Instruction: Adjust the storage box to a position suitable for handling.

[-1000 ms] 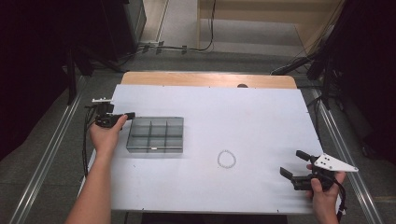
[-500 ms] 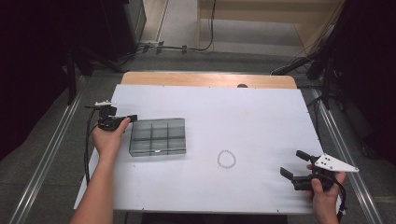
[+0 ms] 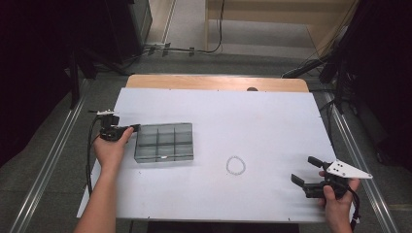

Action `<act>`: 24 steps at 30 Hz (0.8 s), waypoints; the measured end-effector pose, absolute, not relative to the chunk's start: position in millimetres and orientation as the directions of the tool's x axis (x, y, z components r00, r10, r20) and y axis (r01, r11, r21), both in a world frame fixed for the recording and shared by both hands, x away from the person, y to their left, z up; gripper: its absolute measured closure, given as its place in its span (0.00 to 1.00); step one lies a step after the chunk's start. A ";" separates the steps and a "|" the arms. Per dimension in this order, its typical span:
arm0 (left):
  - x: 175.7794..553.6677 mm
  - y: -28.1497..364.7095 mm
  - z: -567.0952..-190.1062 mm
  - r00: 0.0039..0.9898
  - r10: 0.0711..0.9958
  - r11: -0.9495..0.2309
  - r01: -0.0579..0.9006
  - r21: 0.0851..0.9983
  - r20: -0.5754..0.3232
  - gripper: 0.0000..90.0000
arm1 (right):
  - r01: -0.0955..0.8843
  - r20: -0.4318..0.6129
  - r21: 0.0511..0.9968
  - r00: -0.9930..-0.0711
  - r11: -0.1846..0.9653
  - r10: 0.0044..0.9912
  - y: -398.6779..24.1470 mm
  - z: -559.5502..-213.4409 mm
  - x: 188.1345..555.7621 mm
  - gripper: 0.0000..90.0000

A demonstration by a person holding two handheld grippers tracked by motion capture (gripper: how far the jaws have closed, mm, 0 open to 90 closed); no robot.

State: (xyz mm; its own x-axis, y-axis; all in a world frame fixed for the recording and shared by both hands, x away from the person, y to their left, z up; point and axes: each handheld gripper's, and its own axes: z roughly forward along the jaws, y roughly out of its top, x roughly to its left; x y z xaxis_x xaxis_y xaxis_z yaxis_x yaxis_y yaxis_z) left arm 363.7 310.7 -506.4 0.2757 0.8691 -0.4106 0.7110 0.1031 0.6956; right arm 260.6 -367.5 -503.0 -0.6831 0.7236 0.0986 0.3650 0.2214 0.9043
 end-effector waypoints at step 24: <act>366.1 262.3 -509.3 0.372 0.830 0.052 0.690 0.722 -0.415 1.00 | 0.367 0.099 0.903 -0.685 0.224 0.722 -367.0 -503.2 261.1 0.00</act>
State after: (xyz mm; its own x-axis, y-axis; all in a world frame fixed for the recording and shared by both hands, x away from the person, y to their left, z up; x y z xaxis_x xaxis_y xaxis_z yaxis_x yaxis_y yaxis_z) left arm 366.1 262.3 -509.3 0.3719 0.8301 -0.4155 0.6904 0.0519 0.7216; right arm 261.1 -367.0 -503.2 -0.6849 0.7218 0.0994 0.3668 0.2238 0.9030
